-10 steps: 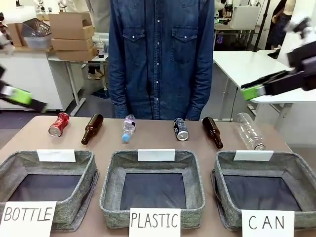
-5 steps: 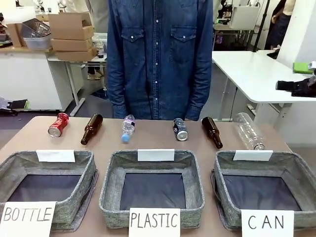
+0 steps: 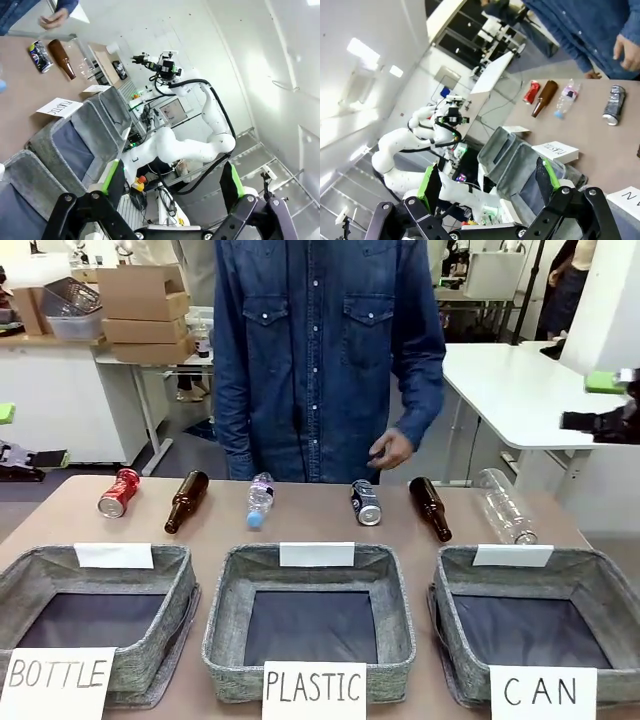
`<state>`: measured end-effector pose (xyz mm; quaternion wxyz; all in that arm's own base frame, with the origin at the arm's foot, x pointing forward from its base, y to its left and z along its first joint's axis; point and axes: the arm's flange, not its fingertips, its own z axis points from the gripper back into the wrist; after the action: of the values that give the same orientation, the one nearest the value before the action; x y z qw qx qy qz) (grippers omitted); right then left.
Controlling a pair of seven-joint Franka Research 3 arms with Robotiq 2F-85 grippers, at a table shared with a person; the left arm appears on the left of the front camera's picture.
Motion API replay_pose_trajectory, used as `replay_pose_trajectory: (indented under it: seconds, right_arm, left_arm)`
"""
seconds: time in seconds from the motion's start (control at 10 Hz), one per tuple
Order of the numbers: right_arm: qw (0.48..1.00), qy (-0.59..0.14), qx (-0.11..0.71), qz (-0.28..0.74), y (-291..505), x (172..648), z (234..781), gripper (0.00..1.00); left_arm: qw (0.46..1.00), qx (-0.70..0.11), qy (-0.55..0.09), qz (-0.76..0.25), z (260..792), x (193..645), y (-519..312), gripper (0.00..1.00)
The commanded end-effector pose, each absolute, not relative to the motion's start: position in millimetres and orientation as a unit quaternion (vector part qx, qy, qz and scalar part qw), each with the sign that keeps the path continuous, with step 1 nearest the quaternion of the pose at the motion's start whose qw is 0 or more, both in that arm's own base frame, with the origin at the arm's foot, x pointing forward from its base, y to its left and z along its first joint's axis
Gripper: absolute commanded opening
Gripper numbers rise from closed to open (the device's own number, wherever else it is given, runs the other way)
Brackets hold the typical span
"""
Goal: Sort the can waste into the basket.
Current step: Pick up the can waste from the table and place it in the right Fabric basket.
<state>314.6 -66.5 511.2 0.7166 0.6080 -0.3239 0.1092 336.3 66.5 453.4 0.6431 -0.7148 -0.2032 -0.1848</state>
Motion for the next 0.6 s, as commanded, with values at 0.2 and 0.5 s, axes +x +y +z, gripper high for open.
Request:
replay_pose_trajectory:
  seconds: [0.2,0.5]
  right_arm:
    - [0.711,-0.336,0.606,0.117,-68.0,317.8,513.5,1.00]
    - [0.769,-0.312,0.533,0.163,-27.1,331.5,521.5,1.00]
  left_arm:
    - [0.629,-0.723,-0.214,-0.188,452.4,336.8,65.0,1.00]
    - [0.629,-0.723,-0.214,-0.188,452.4,336.8,65.0,1.00]
